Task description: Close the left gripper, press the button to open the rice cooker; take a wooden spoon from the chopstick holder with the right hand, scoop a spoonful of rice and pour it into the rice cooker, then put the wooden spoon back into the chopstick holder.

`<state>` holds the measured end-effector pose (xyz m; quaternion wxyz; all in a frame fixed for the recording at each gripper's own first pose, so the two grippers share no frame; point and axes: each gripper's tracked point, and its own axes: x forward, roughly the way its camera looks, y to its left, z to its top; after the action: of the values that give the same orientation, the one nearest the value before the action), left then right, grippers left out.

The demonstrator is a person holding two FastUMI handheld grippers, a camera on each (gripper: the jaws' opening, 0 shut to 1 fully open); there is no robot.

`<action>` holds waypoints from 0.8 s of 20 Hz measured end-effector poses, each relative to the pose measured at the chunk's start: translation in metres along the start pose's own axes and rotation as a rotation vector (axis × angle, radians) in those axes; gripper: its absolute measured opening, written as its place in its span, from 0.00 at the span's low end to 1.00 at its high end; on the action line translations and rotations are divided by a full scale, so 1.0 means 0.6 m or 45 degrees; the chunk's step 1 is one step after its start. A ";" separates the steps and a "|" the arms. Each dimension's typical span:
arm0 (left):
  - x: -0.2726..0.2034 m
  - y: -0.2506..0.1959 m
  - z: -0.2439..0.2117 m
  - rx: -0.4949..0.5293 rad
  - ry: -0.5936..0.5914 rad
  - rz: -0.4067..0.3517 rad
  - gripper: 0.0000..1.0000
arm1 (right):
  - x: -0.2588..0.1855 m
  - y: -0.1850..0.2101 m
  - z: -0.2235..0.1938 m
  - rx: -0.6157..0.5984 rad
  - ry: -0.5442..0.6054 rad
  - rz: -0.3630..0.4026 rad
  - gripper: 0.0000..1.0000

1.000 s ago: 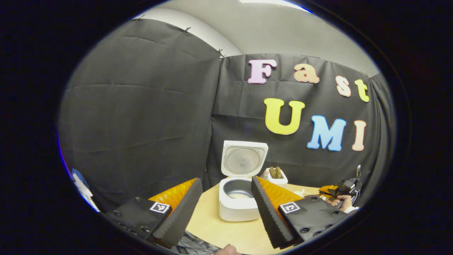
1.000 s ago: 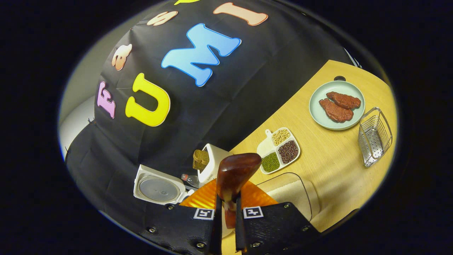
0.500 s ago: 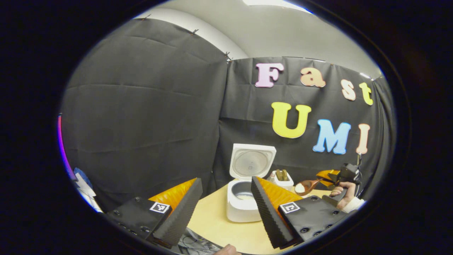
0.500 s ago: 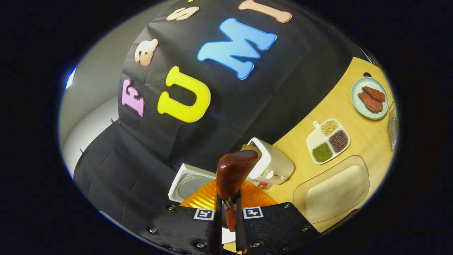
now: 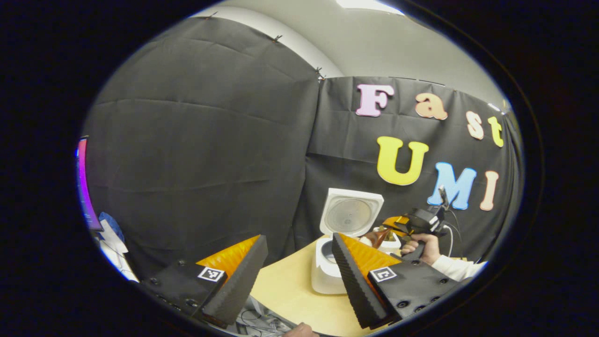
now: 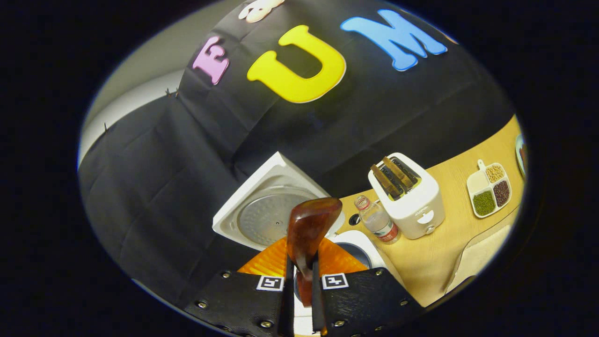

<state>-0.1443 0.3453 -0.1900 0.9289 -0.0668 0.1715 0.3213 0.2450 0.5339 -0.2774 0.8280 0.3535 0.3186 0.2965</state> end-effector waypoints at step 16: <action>0.004 0.085 -0.015 -0.034 0.018 0.114 0.95 | 0.073 0.015 -0.081 -1.260 0.004 -0.089 0.15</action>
<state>-0.1769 0.3848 -0.1999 0.9114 -0.0738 0.1765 0.3643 0.2343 0.5897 -0.3111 0.9056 -0.0933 0.1525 0.3846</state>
